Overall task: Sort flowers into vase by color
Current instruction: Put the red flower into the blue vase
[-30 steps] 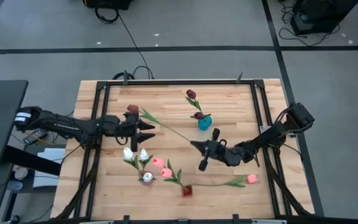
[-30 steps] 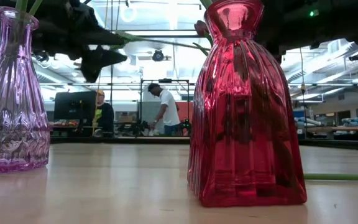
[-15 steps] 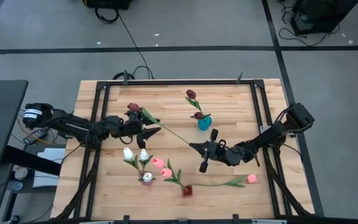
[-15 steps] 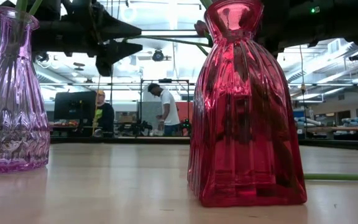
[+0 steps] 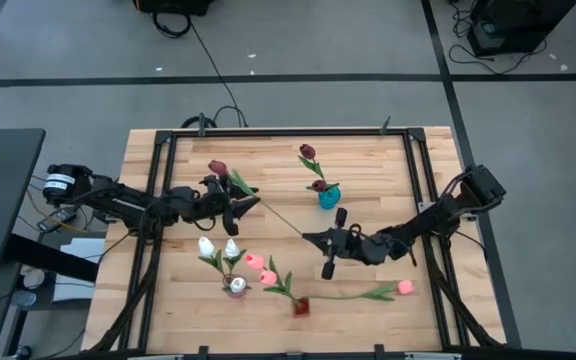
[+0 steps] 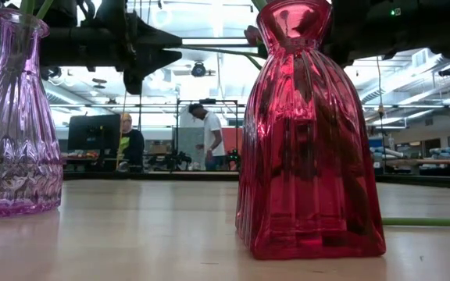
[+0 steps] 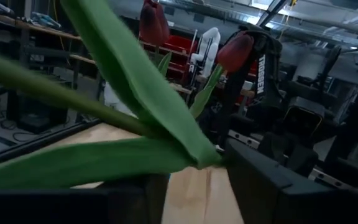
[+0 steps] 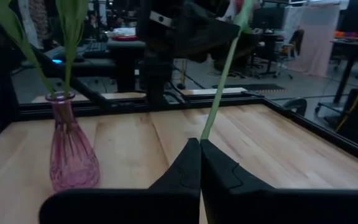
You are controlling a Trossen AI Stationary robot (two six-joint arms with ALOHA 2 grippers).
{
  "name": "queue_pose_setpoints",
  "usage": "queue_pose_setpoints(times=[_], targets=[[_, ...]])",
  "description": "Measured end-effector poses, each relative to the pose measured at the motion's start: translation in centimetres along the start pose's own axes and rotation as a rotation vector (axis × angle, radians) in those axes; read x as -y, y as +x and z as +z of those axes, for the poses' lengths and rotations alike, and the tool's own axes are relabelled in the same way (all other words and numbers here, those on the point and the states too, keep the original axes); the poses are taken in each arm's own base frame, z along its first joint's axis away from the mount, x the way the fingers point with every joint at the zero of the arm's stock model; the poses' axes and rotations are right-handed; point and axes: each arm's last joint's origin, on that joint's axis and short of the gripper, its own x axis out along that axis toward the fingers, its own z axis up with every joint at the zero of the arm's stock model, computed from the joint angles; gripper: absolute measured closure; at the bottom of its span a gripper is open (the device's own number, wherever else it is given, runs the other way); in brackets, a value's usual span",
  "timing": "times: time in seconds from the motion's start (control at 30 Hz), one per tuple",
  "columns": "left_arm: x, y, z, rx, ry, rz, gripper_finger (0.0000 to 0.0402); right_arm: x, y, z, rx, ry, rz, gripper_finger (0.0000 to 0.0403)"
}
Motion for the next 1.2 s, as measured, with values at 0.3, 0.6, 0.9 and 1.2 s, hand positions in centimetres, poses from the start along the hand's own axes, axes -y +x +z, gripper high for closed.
queue_pose_setpoints(times=[0.3,0.6,0.9,1.2], targets=[[-0.1,0.0,-0.4,-0.04,0.021,0.004,0.0385,0.3,0.3,-0.2,-0.019,0.034,0.048,0.0335],[0.5,0.7,0.2,-0.199,0.037,-0.019,0.0385,0.3,0.1,0.0,-0.059,0.053,0.101,0.0253],[0.8,3.8,3.0,-0.361,0.131,-0.032,0.0386,1.3,-1.3,2.2,-0.144,0.112,0.154,0.0251],[-2.6,4.7,4.2,-0.333,0.128,-0.068,0.0386,2.7,-3.1,3.4,-0.238,0.097,0.091,0.0251]])
